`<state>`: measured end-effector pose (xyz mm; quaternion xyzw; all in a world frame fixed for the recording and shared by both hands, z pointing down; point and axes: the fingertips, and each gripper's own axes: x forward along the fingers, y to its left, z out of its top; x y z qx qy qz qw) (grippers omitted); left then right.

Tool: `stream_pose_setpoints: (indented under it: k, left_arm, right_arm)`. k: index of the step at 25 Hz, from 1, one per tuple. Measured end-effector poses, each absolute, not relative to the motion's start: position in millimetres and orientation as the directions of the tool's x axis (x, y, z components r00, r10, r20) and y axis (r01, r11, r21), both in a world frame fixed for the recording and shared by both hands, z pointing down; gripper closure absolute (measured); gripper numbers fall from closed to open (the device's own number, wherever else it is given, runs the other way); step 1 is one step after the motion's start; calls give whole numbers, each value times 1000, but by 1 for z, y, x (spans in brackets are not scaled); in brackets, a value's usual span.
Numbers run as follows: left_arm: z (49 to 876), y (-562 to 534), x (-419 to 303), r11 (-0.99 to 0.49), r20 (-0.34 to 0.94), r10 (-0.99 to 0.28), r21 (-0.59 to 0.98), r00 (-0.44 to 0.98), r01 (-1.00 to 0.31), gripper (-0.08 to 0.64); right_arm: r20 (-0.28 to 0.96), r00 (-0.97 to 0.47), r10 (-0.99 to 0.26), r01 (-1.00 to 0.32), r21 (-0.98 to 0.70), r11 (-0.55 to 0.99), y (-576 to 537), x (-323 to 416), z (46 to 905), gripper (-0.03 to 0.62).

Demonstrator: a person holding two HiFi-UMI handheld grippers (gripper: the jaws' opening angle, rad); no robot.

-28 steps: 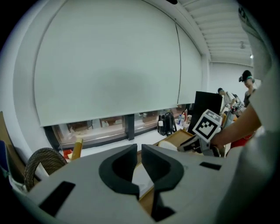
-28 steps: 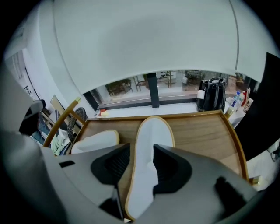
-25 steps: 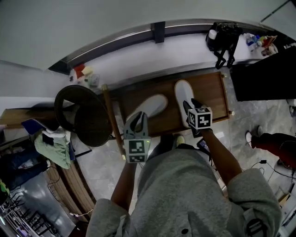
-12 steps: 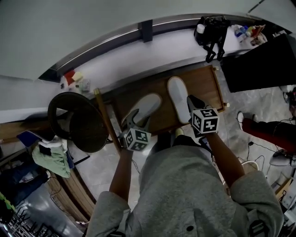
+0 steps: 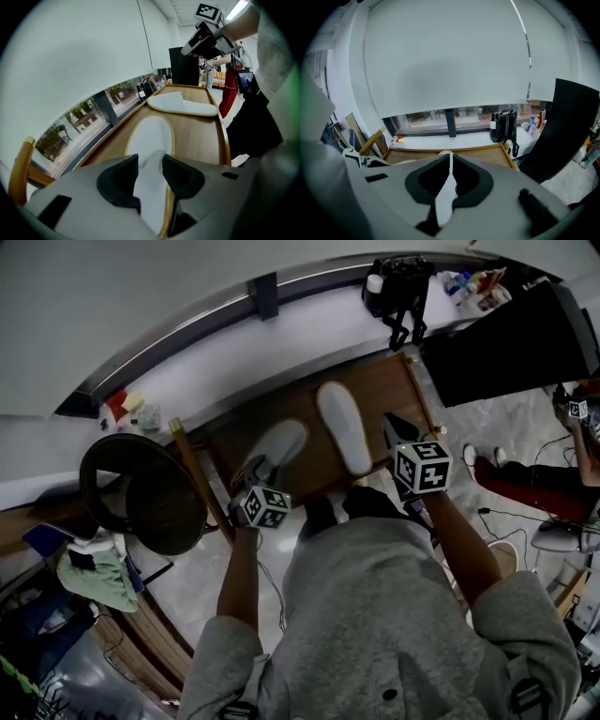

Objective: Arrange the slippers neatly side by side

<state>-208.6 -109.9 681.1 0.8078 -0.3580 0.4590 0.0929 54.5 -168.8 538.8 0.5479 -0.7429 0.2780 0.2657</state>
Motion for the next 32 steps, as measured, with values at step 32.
stream_pose_setpoints:
  k: [32]
  left_arm:
    - [669,-120,-180,-45,872,-486,42,58,-998,525]
  right_arm:
    - [675,-403,-618,-908,-208,365,-189,104,538,554]
